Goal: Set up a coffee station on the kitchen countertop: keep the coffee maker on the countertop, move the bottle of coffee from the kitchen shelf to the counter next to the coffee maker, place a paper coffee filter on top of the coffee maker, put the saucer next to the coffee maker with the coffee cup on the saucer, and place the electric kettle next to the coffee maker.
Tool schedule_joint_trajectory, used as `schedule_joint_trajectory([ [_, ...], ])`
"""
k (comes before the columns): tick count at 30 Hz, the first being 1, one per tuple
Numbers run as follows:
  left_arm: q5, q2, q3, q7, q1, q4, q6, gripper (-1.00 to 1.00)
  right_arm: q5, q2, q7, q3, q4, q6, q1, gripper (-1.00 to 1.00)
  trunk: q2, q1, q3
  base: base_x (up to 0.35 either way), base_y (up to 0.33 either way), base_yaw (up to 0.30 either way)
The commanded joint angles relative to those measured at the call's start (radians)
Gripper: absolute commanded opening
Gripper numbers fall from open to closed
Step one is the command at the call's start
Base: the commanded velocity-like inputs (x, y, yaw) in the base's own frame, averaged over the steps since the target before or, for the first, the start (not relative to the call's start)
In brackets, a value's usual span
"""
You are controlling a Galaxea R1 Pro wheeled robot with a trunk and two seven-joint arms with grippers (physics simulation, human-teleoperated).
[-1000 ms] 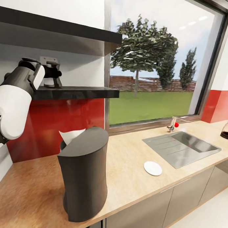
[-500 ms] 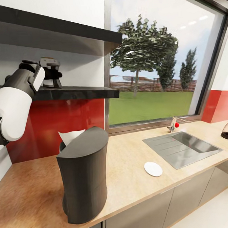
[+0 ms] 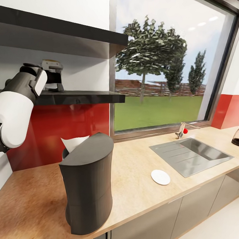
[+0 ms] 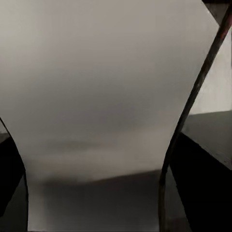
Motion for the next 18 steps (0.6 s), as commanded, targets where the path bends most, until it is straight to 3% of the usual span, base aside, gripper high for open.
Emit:
schedule_joint_trajectory([
  [1, -0.011, -0.001, 0.004, -0.004, 0.0, -0.002, 0.004, -1.0, 0.007, 0.0, 0.002, 0.0, 0.001, -0.003, 0.0, 1.0, -0.001, 0.0, 0.0, 0.0, 0.0, 0.0],
  [18, -0.011, 0.001, 0.004, -0.003, 0.0, -0.007, 0.004, -1.0, 0.007, 0.001, 0.002, 0.001, 0.001, -0.003, 0.0, 1.0, -0.001, 0.0, 0.0, 0.0, 0.0, 0.0],
])
